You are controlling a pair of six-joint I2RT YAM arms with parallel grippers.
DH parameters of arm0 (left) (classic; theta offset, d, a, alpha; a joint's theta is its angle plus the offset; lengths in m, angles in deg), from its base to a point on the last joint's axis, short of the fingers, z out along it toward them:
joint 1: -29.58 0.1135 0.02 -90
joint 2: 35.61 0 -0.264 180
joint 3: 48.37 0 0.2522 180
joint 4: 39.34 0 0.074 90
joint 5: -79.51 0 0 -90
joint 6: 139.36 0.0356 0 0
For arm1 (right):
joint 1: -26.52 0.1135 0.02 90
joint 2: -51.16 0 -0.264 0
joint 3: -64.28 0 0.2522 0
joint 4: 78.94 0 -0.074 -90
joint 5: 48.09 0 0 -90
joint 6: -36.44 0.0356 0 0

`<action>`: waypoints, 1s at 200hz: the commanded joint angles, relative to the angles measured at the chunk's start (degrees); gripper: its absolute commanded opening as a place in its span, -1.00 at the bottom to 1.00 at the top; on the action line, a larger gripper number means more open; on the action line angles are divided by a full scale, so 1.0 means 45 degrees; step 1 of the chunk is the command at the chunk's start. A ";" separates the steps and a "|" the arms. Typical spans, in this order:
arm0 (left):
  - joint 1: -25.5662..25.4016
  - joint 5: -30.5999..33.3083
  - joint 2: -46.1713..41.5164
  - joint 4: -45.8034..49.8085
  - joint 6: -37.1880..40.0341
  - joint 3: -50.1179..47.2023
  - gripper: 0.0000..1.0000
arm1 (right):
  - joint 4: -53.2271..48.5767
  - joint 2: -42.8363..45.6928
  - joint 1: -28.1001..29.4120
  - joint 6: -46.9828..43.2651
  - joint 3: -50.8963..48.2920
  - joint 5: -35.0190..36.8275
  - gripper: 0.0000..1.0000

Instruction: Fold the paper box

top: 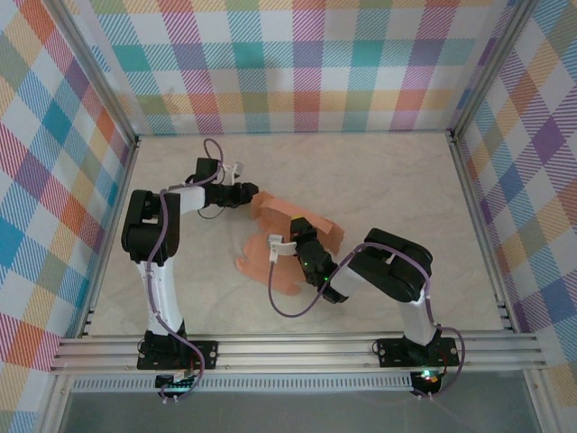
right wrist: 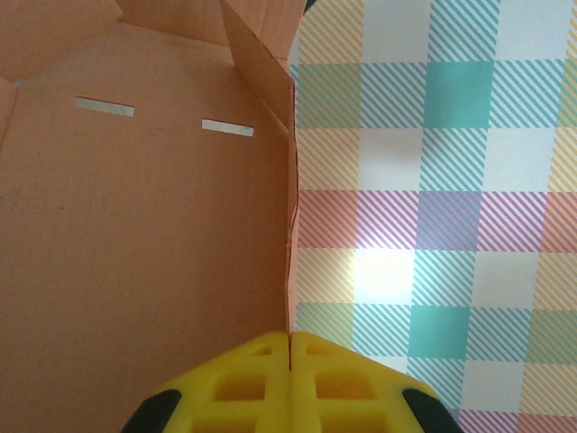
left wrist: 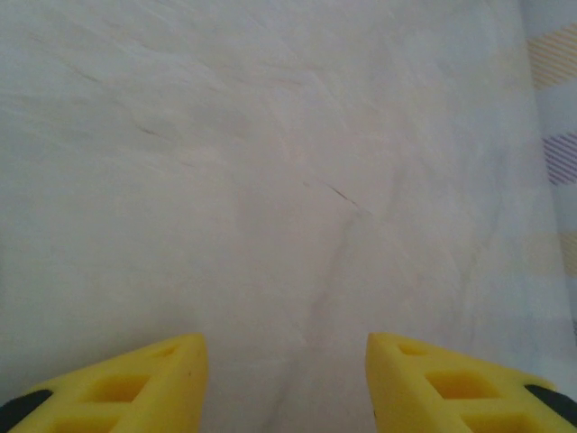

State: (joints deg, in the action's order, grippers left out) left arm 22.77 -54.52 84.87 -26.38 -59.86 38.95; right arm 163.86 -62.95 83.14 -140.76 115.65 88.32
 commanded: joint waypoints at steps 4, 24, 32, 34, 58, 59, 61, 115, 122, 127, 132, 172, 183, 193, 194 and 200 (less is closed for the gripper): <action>-0.0079 -0.1446 -0.0514 -0.0293 0.0942 -0.0784 -0.02 | 0.0064 0.0180 -0.0014 0.0518 0.0336 -0.0148 -1.00; -0.0102 -0.1582 -0.1103 -0.0821 0.0947 -0.1455 -0.02 | -0.0012 0.0185 -0.0121 0.0627 0.0419 -0.0196 -1.00; -0.0108 -0.1607 -0.1327 -0.1112 0.0895 -0.1771 -0.02 | -0.0039 0.0181 -0.0180 0.0666 0.0455 -0.0234 -1.00; -0.0123 -0.1605 -0.1370 -0.1205 0.0876 -0.1843 -0.02 | -0.0049 0.0171 -0.0199 0.0666 0.0463 -0.0245 -1.00; -0.0408 -0.1432 -0.2063 -0.1954 0.0798 -0.2733 -0.02 | 0.0410 -0.0039 -0.0268 0.0364 0.0526 -0.0376 -1.00; -0.0434 -0.1429 -0.2095 -0.1982 0.0794 -0.2772 -0.02 | 0.0439 -0.0056 -0.0263 0.0340 0.0528 -0.0384 -1.00; -0.0463 -0.1398 -0.2143 -0.2037 0.0787 -0.2850 -0.02 | 0.0495 -0.0084 -0.0259 0.0306 0.0554 -0.0400 -1.00; -0.0675 0.0038 -0.3296 -0.2996 0.0084 -0.4213 -0.03 | -0.0134 0.0021 -0.0313 0.0731 0.0567 -0.0659 -1.00; -0.0690 0.0134 -0.3347 -0.2967 0.0088 -0.4200 -0.03 | -0.0706 0.0270 -0.0305 0.1040 0.0510 -0.0755 -1.00; -0.0683 0.0216 -0.3361 -0.2948 -0.0006 -0.4145 -0.03 | -0.1110 0.0453 -0.0297 0.1252 0.0455 -0.0850 -1.00; -0.0675 0.0269 -0.3358 -0.2949 -0.0102 -0.4065 -0.03 | -0.1528 0.0681 -0.0307 0.1448 0.0393 -0.0974 -1.00; -0.0850 -0.0007 -0.3403 -0.3734 -0.0523 -0.4201 -0.03 | -0.3218 0.1585 -0.0326 0.2019 0.0339 -0.1210 -1.00; -0.0953 -0.0093 -0.3519 -0.4054 -0.0413 -0.4517 -0.03 | -0.3803 0.1726 -0.0317 0.2306 0.0416 -0.1206 -1.00; -0.1058 -0.0043 -0.3692 -0.4230 -0.0228 -0.4902 -0.03 | -0.4010 0.1772 -0.0322 0.2457 0.0448 -0.1212 -1.00; -0.1071 -0.0032 -0.3700 -0.4243 -0.0207 -0.4950 -0.03 | -0.4017 0.1757 -0.0319 0.2460 0.0460 -0.1212 -1.00; -0.1143 0.0111 -0.3879 -0.4321 -0.0109 -0.5191 -0.03 | -0.3937 0.1722 -0.0337 0.2418 0.0454 -0.1211 -1.00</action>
State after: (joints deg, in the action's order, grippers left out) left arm 19.30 -53.93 70.95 -42.03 -61.54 19.06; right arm 150.26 -56.24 81.26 -133.18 117.07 84.26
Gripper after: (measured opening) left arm 0.486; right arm 0.046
